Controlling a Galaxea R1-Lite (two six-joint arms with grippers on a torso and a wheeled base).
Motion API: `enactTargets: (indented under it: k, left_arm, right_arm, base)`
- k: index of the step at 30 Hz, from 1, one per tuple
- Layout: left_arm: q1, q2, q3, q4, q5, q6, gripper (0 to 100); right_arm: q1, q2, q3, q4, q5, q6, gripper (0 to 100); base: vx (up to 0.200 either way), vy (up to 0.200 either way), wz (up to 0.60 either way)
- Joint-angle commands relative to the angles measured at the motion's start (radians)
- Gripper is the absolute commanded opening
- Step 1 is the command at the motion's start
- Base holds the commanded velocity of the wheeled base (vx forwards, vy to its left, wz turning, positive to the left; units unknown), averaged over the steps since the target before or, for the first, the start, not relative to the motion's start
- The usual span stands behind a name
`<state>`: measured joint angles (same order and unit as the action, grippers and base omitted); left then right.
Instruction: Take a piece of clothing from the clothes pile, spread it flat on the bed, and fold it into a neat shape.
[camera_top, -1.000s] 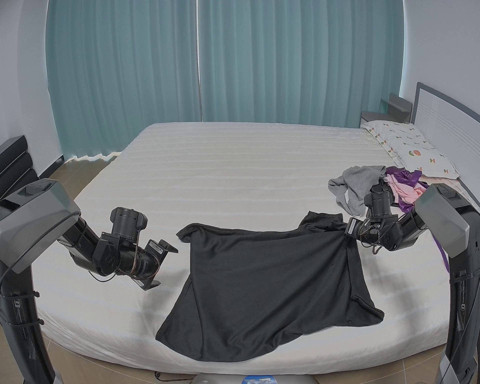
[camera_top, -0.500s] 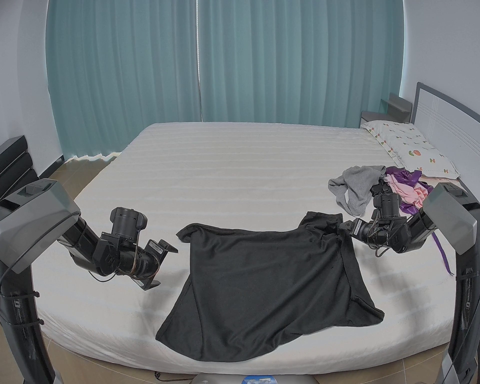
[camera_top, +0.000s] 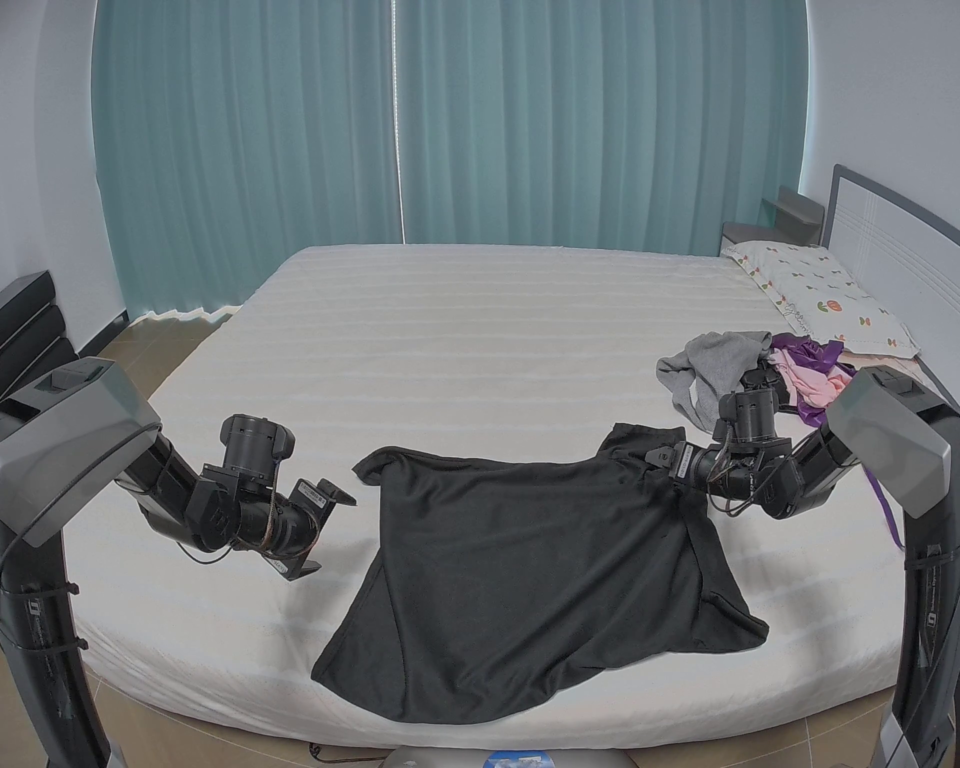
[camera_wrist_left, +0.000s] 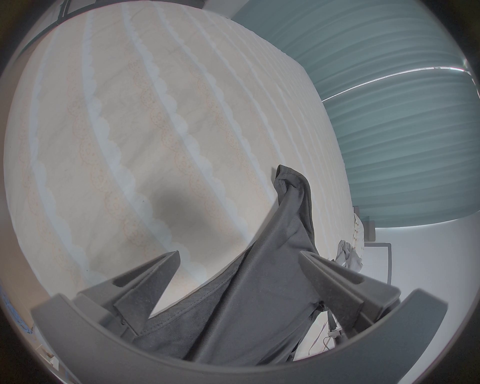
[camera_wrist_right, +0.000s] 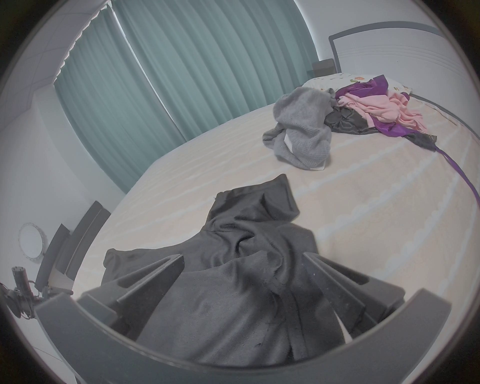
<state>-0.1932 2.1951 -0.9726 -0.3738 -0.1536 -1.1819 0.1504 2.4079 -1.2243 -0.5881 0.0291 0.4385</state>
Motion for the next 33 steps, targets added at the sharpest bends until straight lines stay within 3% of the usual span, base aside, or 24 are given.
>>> enactTargets:
  k: [1,7,14,16,22,28,31,33]
  left_arm:
    - [0.0,0.002,0.0,0.0,0.0,-0.001,100]
    - [0.0,0.002,0.0,0.0,0.0,-0.001,100]
    - [0.0,0.002,0.0,0.0,0.0,-0.001,100]
    - [0.0,0.002,0.0,0.0,0.0,-0.001,100]
    - [0.0,0.002,0.0,0.0,0.0,-0.001,100]
    - [0.0,0.002,0.0,0.0,0.0,-0.001,100]
    - [0.0,0.002,0.0,0.0,0.0,-0.001,100]
    - [0.0,0.002,0.0,0.0,0.0,-0.001,100]
  right_arm:
    - [0.006,0.057,-0.037,0.011,-0.029,-0.009,100]
    - [-0.017,0.132,-0.15,0.047,-0.117,-0.018,100]
    - [-0.091,0.142,-0.225,0.09,-0.146,-0.018,100]
    - [-0.161,0.143,-0.233,0.083,-0.14,-0.02,100]
    - [-0.253,0.162,-0.255,0.068,-0.13,0.019,100]
    - [-0.262,0.125,-0.231,0.059,-0.077,0.082,100]
    - [-0.242,0.074,-0.164,0.057,-0.002,0.083,100]
    - [-0.232,0.065,-0.15,0.057,0.012,0.083,100]
  base:
    - [0.0,0.0,0.0]
    - [0.0,0.0,0.0]
    - [0.0,0.0,0.0]
    - [0.0,0.0,0.0]
    - [0.0,0.0,0.0]
    - [0.0,0.0,0.0]
    - [0.0,0.0,0.0]
    - [0.0,0.0,0.0]
